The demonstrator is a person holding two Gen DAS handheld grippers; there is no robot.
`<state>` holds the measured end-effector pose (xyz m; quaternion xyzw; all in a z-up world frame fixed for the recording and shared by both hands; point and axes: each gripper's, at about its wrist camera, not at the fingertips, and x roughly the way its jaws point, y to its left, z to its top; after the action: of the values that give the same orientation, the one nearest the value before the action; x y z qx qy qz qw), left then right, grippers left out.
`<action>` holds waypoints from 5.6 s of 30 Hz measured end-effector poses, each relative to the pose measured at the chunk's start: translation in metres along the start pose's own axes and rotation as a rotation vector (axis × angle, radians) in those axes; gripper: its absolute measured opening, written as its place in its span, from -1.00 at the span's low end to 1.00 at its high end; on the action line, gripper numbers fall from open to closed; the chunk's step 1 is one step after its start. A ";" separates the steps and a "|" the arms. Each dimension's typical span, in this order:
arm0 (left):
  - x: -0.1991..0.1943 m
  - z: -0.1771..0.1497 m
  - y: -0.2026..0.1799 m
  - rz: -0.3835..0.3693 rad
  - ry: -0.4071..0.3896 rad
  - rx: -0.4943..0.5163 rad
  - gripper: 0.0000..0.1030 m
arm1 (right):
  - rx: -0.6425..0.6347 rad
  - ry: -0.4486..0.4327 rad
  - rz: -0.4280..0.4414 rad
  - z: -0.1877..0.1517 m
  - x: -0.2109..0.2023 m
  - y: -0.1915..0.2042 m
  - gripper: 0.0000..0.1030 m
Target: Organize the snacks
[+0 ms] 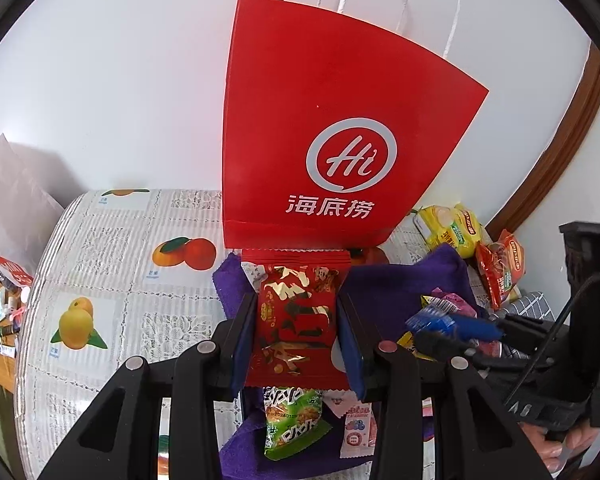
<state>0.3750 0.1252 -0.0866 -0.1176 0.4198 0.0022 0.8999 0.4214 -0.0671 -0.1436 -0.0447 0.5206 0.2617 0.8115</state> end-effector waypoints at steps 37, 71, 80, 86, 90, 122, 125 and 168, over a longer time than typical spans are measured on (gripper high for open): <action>0.012 -0.003 0.004 -0.032 0.045 -0.038 -0.29 | -0.130 0.009 -0.106 -0.010 -0.011 -0.002 0.23; 0.059 -0.034 -0.048 -0.085 0.194 0.068 -0.25 | 0.019 -0.094 -0.092 0.002 -0.050 -0.037 0.32; 0.062 -0.033 -0.044 -0.069 0.195 0.056 -0.25 | 0.020 -0.085 -0.104 0.002 -0.047 -0.039 0.32; 0.065 -0.034 -0.044 -0.061 0.209 0.058 -0.25 | 0.011 -0.086 -0.102 0.002 -0.047 -0.037 0.32; 0.066 -0.033 -0.043 -0.062 0.218 0.053 -0.25 | 0.007 -0.081 -0.106 0.002 -0.045 -0.035 0.32; 0.005 -0.020 -0.058 -0.024 0.061 0.158 0.40 | 0.002 -0.212 -0.156 -0.016 -0.094 -0.002 0.43; -0.001 -0.016 -0.054 -0.007 0.049 0.150 0.43 | 0.019 -0.190 -0.190 -0.031 -0.098 0.004 0.42; -0.266 -0.222 -0.096 0.006 -0.118 0.221 0.95 | 0.293 -0.431 -0.437 -0.325 -0.297 0.084 0.96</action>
<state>0.0450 0.0095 -0.0031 -0.0158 0.3642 -0.0344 0.9306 0.0189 -0.2192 -0.0165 0.0183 0.3472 0.0071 0.9376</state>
